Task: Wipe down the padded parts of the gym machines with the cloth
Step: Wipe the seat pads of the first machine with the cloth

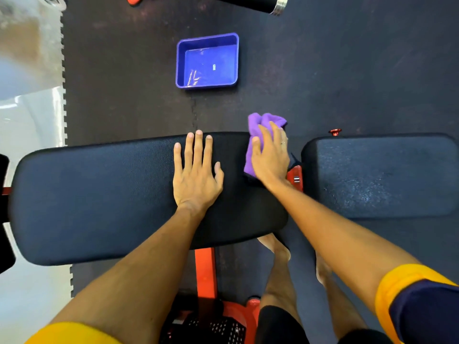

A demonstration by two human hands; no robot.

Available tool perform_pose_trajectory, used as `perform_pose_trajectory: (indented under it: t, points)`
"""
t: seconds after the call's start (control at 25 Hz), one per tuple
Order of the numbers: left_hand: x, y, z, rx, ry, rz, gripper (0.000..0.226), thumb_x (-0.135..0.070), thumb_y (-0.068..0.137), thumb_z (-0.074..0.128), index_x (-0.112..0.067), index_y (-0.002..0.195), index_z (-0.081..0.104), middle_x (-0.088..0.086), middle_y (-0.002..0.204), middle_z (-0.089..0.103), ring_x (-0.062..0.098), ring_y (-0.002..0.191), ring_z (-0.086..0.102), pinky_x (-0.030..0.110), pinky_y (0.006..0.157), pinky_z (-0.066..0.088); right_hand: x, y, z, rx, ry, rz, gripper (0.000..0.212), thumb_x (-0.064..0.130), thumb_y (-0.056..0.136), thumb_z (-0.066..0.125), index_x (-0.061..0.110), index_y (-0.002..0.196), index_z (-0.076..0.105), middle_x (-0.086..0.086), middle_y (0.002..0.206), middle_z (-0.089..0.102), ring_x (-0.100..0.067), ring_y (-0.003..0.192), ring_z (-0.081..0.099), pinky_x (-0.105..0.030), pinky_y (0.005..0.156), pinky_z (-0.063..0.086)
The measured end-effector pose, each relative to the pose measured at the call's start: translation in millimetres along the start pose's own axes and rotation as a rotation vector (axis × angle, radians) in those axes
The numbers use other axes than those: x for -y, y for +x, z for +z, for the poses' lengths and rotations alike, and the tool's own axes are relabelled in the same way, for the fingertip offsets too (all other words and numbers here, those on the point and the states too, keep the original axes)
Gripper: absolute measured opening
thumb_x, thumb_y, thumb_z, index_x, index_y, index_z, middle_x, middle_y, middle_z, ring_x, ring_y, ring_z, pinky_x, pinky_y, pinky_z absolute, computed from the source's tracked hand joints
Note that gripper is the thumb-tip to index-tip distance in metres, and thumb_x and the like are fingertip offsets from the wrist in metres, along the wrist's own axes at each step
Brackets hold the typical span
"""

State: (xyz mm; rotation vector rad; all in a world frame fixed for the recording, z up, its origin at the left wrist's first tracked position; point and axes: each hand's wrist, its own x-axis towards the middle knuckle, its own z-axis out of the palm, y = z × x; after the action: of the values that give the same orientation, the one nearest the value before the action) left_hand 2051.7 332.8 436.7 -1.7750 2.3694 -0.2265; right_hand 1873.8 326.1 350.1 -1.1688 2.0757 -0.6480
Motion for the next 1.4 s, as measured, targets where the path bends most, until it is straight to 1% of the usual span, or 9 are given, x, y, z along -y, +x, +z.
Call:
perform_pose_trajectory:
  t: [0.16,0.32,0.4,0.6,0.8,1.0,1.08,1.16,1.4]
  points:
    - [0.5,-0.6,-1.6,0.014,0.008,0.006,0.068,-0.039,0.101,0.038,-0.011,0.161,0.023,0.013,0.168,0.018,0.028,0.157,0.01,0.051,0.127,0.004,-12.9,-22.4,-1.0,0.06,-0.074,-0.164,0.062,0.052,0.102,0.039,0.026,0.158,0.034,-0.001,0.166,0.023,-0.032,0.151,0.026,-0.047,0.113,0.038]
    - [0.3,-1.0,-0.5,0.023,0.015,0.008,0.068,-0.041,0.101,0.037,-0.012,0.161,0.021,0.012,0.169,0.015,0.027,0.157,0.008,0.051,0.127,0.001,-39.4,26.3,-14.1,0.188,0.054,0.369,0.062,0.061,0.101,0.03,0.029,0.153,0.038,-0.008,0.153,0.04,-0.038,0.135,0.047,-0.048,0.107,0.04]
    - [0.8,-0.9,-0.6,0.035,0.014,0.004,0.069,-0.041,0.101,0.036,-0.012,0.161,0.02,0.012,0.169,0.014,0.028,0.157,0.007,0.051,0.127,0.0,-30.3,27.7,-16.0,0.202,0.112,0.489,0.063,0.059,0.103,0.03,0.025,0.156,0.034,-0.011,0.155,0.039,-0.039,0.136,0.046,-0.048,0.111,0.036]
    - [0.2,-1.2,-0.4,0.033,0.037,0.017,0.069,-0.041,0.102,0.034,-0.01,0.161,0.018,0.014,0.169,0.013,0.029,0.157,0.006,0.052,0.127,0.001,-31.0,-54.9,-4.9,0.145,0.049,0.245,0.073,0.046,0.102,0.045,0.031,0.164,0.01,-0.004,0.171,0.007,-0.028,0.154,0.017,-0.044,0.124,0.02]
    - [0.1,-1.8,1.2,0.045,0.065,0.06,0.069,-0.041,0.103,0.028,-0.007,0.161,0.014,0.017,0.169,0.01,0.033,0.157,0.004,0.055,0.126,0.001,-46.5,7.3,-24.2,0.239,0.209,0.523,0.07,0.063,0.083,0.034,0.025,0.139,0.051,-0.008,0.138,0.058,-0.036,0.127,0.055,-0.047,0.106,0.044]
    - [-0.1,-4.6,-0.8,0.072,0.087,0.089,0.066,-0.04,0.105,0.027,-0.006,0.161,0.016,0.018,0.168,0.012,0.038,0.156,0.004,0.06,0.124,0.004,-29.6,-69.9,-7.4,0.049,0.093,0.357,0.069,0.042,0.096,0.05,0.02,0.158,0.032,-0.007,0.165,0.03,-0.029,0.149,0.03,-0.044,0.121,0.026]
    - [-1.2,-6.1,3.1,0.071,0.062,0.141,0.063,-0.038,0.106,0.028,-0.009,0.161,0.018,0.014,0.169,0.013,0.039,0.156,0.004,0.062,0.124,0.0,-35.9,-121.3,2.4,0.061,0.02,0.257,0.076,0.039,0.098,0.054,0.024,0.163,0.018,-0.004,0.171,0.013,-0.027,0.156,0.015,-0.043,0.125,0.018]
    - [-8.8,-10.5,8.1,0.075,0.036,0.254,0.062,-0.035,0.105,0.033,-0.011,0.161,0.02,0.011,0.169,0.017,0.036,0.156,0.009,0.062,0.124,0.002,-50.2,-136.2,0.9,0.129,0.039,0.284,0.08,0.041,0.097,0.055,0.032,0.164,0.012,0.001,0.172,0.005,-0.023,0.157,0.011,-0.044,0.123,0.024]
    - [-47.9,-43.7,29.5,0.142,0.033,0.425,0.064,-0.043,0.104,0.034,-0.019,0.162,0.02,0.014,0.169,0.015,0.034,0.156,0.01,0.059,0.124,0.003,-68.0,-82.7,-9.9,0.171,0.156,0.633,0.067,0.052,0.097,0.041,0.022,0.156,0.034,-0.008,0.161,0.034,-0.034,0.144,0.038,-0.048,0.112,0.038]
